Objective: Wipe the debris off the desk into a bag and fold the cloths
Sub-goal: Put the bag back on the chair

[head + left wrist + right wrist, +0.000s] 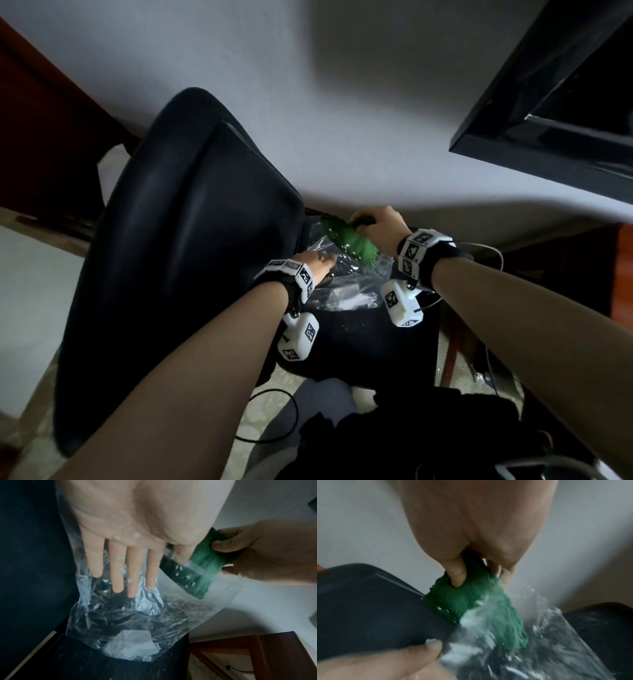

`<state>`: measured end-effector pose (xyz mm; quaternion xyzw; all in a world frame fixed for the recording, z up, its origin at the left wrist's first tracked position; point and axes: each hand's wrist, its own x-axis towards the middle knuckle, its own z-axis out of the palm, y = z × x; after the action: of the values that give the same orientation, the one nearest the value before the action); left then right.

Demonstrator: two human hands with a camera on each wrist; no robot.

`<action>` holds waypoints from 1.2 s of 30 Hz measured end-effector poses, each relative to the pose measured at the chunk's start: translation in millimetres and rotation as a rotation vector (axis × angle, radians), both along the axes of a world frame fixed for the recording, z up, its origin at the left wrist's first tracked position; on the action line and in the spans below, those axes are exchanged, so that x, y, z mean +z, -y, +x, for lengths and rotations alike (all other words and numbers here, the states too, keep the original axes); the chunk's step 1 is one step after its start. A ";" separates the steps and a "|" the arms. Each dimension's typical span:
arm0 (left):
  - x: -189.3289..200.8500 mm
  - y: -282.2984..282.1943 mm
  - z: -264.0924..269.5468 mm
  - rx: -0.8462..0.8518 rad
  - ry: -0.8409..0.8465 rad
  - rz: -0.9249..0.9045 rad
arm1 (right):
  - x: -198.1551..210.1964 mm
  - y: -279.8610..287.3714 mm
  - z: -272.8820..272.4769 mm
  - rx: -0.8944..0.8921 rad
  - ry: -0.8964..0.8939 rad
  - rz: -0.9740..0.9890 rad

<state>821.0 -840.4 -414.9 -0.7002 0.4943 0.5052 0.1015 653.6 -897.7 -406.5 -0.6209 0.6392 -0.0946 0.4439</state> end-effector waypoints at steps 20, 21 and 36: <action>3.1 -29.6 4.3 -0.244 -0.082 0.124 | 47.9 11.7 -3.7 -0.692 0.542 0.321; 3.2 -32.1 4.5 -0.199 -0.072 0.107 | 54.1 9.5 -4.7 -0.735 0.586 0.329; 14.9 -78.8 34.1 0.254 0.265 -0.251 | 82.0 -58.8 -6.8 -0.718 0.647 0.399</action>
<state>855.1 -761.6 -399.9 -0.8242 0.4434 0.3522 0.0131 646.9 -839.0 -324.5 -0.2049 0.6475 -0.3044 0.6679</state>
